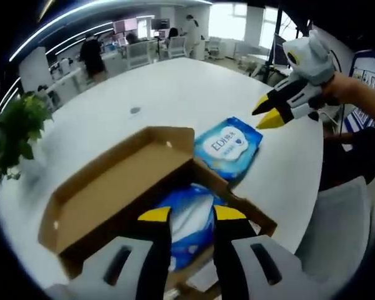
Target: Operate the shoe box by opening the lid, removing the specified soft item, and placing it in the target area until the item is outside and the box remains undamaged.
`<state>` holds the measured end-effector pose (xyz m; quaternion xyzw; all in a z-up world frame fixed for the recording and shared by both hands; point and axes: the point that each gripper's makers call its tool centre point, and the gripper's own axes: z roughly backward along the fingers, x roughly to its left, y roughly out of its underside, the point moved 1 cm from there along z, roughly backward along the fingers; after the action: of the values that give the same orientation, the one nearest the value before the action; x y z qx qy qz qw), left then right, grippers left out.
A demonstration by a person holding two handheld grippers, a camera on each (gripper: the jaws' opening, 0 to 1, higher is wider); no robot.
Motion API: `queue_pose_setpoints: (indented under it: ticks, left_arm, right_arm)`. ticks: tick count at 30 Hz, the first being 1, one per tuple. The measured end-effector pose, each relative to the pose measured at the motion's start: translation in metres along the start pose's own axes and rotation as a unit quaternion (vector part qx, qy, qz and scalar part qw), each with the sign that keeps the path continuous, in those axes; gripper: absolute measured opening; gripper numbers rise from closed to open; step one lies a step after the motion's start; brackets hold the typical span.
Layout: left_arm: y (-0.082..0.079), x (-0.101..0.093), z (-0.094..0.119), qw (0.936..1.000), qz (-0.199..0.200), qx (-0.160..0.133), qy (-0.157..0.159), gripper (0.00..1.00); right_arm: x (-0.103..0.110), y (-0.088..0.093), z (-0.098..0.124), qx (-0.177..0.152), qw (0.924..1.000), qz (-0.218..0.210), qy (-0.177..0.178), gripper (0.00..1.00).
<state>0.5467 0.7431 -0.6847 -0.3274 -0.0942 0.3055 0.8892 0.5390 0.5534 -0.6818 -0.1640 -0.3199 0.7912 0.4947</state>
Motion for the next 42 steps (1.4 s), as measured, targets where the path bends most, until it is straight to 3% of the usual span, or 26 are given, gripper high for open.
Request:
queue_pose_setpoints:
  ticks: [7, 21, 31, 38, 42]
  left_arm:
    - [0.011, 0.011, 0.001, 0.9999, 0.006, 0.004, -0.009, 0.22]
    - [0.028, 0.031, -0.012, 0.9997, 0.014, 0.008, -0.021, 0.19]
    - [0.03, 0.036, -0.025, 0.9999, -0.011, 0.006, -0.01, 0.18]
    - [0.033, 0.037, -0.035, 0.999, -0.041, 0.02, -0.003, 0.16]
    - [0.038, 0.042, -0.039, 0.9982, -0.052, 0.029, -0.01, 0.1]
  right_arm:
    - [0.026, -0.013, -0.002, -0.006, 0.9991, 0.033, -0.024, 0.22]
    - [0.061, -0.021, -0.015, -0.004, 0.995, 0.076, -0.065, 0.22]
    - [0.087, -0.026, -0.027, -0.002, 0.9899, 0.103, -0.097, 0.2]
    - [0.104, -0.027, -0.039, 0.007, 0.986, 0.119, -0.117, 0.2]
    - [0.115, -0.028, -0.045, 0.011, 0.9831, 0.127, -0.131, 0.2]
